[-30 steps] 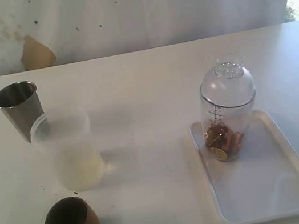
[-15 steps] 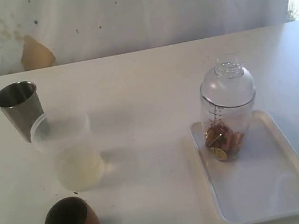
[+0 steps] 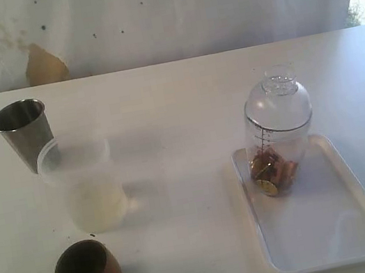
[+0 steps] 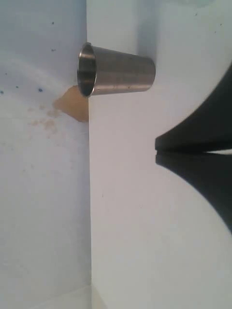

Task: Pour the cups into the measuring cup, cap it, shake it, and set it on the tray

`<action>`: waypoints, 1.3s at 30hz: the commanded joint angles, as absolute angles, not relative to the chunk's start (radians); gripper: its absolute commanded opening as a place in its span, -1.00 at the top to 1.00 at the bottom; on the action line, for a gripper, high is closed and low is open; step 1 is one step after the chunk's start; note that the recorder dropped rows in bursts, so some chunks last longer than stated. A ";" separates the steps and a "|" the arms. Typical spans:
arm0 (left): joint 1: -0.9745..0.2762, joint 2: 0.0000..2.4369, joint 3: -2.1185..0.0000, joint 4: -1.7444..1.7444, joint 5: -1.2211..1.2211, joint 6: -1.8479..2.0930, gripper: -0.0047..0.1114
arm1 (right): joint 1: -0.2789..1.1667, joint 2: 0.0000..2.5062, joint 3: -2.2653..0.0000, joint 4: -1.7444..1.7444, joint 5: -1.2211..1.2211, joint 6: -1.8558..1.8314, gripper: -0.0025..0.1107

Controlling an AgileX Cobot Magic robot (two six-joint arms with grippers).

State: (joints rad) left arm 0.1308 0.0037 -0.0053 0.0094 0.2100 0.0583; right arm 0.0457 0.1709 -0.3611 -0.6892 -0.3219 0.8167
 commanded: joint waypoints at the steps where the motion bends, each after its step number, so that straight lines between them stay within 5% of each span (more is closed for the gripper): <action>1: 0.127 0.000 0.000 0.007 0.202 0.058 0.92 | 0.049 0.134 -0.260 -0.378 -0.605 0.450 0.96; 3: 0.127 0.000 0.000 0.007 0.202 0.058 0.92 | 0.049 0.101 -0.209 -0.209 -0.718 0.285 0.96; 7: 0.127 0.000 0.000 0.007 0.202 0.058 0.92 | 0.049 0.000 -0.140 0.000 -0.517 0.057 0.96; 16: 0.127 0.000 0.000 0.007 0.202 0.058 0.92 | 0.049 0.000 0.000 0.007 -0.377 -0.085 0.96; 20: 0.127 0.000 0.000 0.007 0.202 0.058 0.92 | 0.049 0.000 0.000 0.007 -0.127 -0.159 0.96; 30: 0.127 0.000 0.000 0.007 0.202 0.058 0.92 | 0.049 0.000 0.000 0.000 0.302 -0.144 0.96; 39: 0.127 0.000 0.000 0.007 0.202 0.058 0.92 | 0.049 0.000 0.000 0.000 0.350 -0.049 0.96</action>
State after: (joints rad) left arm 0.1308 0.0037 -0.0053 0.0094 0.2100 0.0583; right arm 0.0457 0.0048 -0.0053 0.0000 0.3461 -0.0557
